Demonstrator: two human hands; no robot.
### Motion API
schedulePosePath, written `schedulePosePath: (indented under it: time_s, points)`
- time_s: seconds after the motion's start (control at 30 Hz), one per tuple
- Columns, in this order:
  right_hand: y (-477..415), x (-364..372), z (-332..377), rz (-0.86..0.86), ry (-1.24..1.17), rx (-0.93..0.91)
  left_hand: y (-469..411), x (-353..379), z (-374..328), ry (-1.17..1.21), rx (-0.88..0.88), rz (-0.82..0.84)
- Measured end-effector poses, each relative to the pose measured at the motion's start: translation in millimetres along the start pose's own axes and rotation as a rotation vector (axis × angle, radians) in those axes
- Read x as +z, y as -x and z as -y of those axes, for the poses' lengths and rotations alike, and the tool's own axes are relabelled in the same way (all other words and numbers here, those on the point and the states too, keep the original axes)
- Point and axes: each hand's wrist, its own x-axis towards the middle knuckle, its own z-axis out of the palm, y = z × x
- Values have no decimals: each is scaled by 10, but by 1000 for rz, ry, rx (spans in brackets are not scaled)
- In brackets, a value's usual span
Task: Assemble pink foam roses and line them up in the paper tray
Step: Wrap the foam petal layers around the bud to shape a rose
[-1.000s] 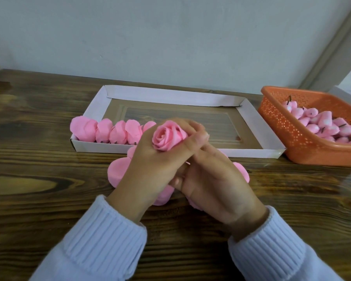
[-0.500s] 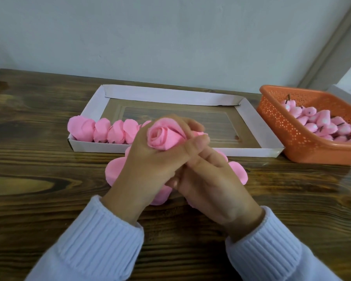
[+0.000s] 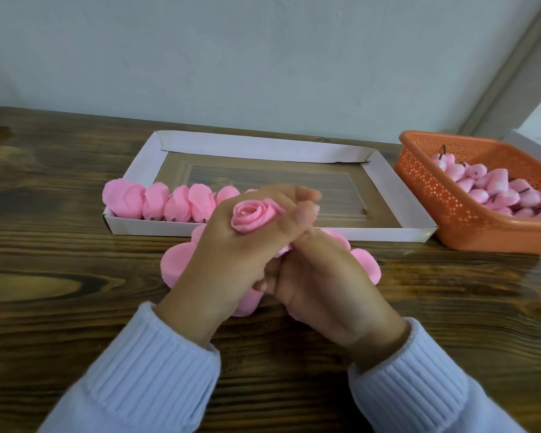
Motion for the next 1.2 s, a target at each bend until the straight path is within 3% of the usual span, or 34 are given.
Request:
schedulePosePath:
  time_s: [0.13, 0.33, 0.5, 0.7, 0.87, 1.07, 1.2]
  points:
    - [26, 19, 27, 55, -48, -38, -11, -22, 1, -3, 15, -21]
    - [-8, -33, 17, 12, 84, 48, 17, -11, -8, -29, 4, 132]
    - [28, -31, 37, 102, -3, 2, -2, 4, 0, 7, -47, -49]
    - [17, -47, 60, 103, 73, 54, 25, 29, 4, 80, -108, 36]
    - [19, -47, 33, 84, 52, -55, -15, 20, 39, 76, -93, -76]
    - [5, -37, 11, 49, 81, -7, 12, 59, 50, 96, -85, -26]
    - [12, -16, 12, 71, 67, -51, -2, 76, 17, 88, -121, -152]
